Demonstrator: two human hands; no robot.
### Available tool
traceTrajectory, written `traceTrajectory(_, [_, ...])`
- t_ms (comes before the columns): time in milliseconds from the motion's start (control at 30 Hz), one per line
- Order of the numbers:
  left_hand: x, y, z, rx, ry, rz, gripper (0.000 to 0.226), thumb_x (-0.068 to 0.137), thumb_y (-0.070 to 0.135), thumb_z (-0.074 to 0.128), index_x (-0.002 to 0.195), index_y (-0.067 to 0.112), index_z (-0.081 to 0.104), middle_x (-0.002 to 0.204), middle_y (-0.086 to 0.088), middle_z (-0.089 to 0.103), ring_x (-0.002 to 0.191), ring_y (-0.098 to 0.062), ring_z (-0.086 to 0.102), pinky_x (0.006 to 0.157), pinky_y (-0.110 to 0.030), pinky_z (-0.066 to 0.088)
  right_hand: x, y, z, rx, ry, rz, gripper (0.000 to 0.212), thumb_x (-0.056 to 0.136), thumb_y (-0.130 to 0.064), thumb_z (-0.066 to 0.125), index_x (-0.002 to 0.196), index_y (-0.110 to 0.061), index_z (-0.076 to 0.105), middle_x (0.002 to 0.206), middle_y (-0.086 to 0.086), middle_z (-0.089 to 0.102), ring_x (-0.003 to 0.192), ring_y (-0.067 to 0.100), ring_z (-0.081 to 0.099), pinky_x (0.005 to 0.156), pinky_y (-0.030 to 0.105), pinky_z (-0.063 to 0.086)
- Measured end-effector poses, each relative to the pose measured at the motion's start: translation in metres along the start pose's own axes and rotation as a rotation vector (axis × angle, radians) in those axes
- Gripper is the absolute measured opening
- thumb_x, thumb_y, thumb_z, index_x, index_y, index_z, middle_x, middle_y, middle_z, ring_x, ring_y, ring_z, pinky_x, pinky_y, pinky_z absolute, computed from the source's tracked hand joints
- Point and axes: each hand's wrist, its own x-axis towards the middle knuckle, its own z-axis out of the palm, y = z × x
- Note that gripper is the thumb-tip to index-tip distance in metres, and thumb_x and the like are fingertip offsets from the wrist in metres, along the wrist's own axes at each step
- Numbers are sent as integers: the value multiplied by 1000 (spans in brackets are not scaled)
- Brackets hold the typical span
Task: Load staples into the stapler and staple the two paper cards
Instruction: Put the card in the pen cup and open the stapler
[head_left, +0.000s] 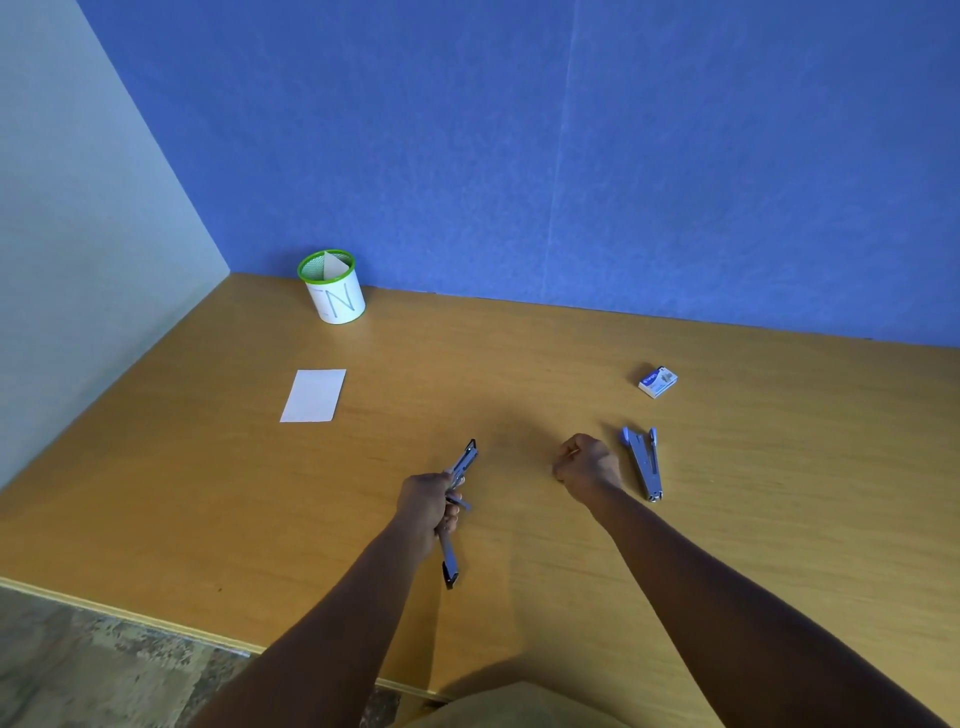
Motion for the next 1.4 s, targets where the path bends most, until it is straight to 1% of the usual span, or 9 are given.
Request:
traceTrajectory(133, [4, 3, 2, -11, 5, -3, 25, 98, 15, 44, 81, 2, 56, 66, -7, 47, 50, -15, 37, 48, -25, 28, 7, 2, 2, -45, 58, 11, 11, 79, -3, 61, 88, -7, 66, 99, 12, 68, 94, 28, 62, 77, 33, 51])
traceTrajectory(300, [9, 5, 4, -38, 17, -19, 28, 99, 15, 44, 76, 3, 55, 66, -6, 47, 50, -14, 37, 46, -23, 29, 12, 4, 3, 5, 79, 3, 15, 77, -9, 71, 91, -6, 65, 97, 11, 69, 92, 24, 62, 71, 24, 43])
traceTrajectory(433, [11, 7, 7, -29, 26, -31, 29, 99, 15, 44, 74, 5, 56, 66, -5, 47, 49, -14, 37, 41, -20, 30, 15, 0, 4, 7, 82, 0, 16, 77, -10, 73, 89, -3, 65, 96, 13, 69, 90, 26, 62, 69, 24, 42])
traceTrajectory(633, [11, 9, 12, -36, 20, -56, 26, 99, 16, 44, 81, 3, 57, 67, -5, 47, 50, -14, 36, 45, -22, 30, 20, -4, 6, -27, 96, 15, 12, 78, -7, 72, 88, -1, 68, 97, 14, 69, 92, 25, 62, 68, 23, 39])
traceTrajectory(967, [13, 12, 14, -57, 23, -65, 30, 99, 16, 43, 75, 5, 56, 67, -5, 47, 51, -13, 36, 47, -24, 31, 24, -4, 7, -97, 77, 14, 12, 80, -9, 70, 90, -2, 70, 98, 13, 69, 95, 25, 62, 68, 22, 37])
traceTrajectory(1200, [15, 14, 16, -45, 24, -67, 30, 99, 15, 43, 74, 5, 56, 67, -6, 47, 51, -13, 36, 47, -24, 31, 25, -1, 10, -183, 24, -41, 16, 88, -7, 58, 94, 6, 66, 104, 19, 64, 88, 25, 56, 68, 23, 34])
traceTrajectory(1300, [17, 13, 16, -41, 18, -64, 29, 99, 16, 43, 77, 4, 57, 67, -5, 47, 51, -13, 36, 47, -24, 31, 24, -1, 10, -250, 1, -65, 21, 91, -10, 55, 101, 5, 65, 110, 19, 61, 99, 28, 56, 69, 24, 34])
traceTrajectory(1333, [17, 13, 16, -42, 12, -63, 28, 99, 16, 44, 79, 3, 58, 67, -5, 47, 50, -13, 36, 47, -24, 31, 24, 0, 10, -258, 2, -75, 22, 91, -12, 55, 102, 5, 65, 110, 18, 60, 102, 29, 55, 70, 24, 34])
traceTrajectory(1400, [19, 13, 16, -53, 3, -61, 25, 99, 17, 44, 86, 1, 59, 67, -5, 46, 50, -13, 36, 46, -23, 31, 25, 2, 9, -235, -5, -71, 22, 92, -14, 55, 98, 5, 65, 99, 15, 58, 94, 26, 54, 67, 24, 34])
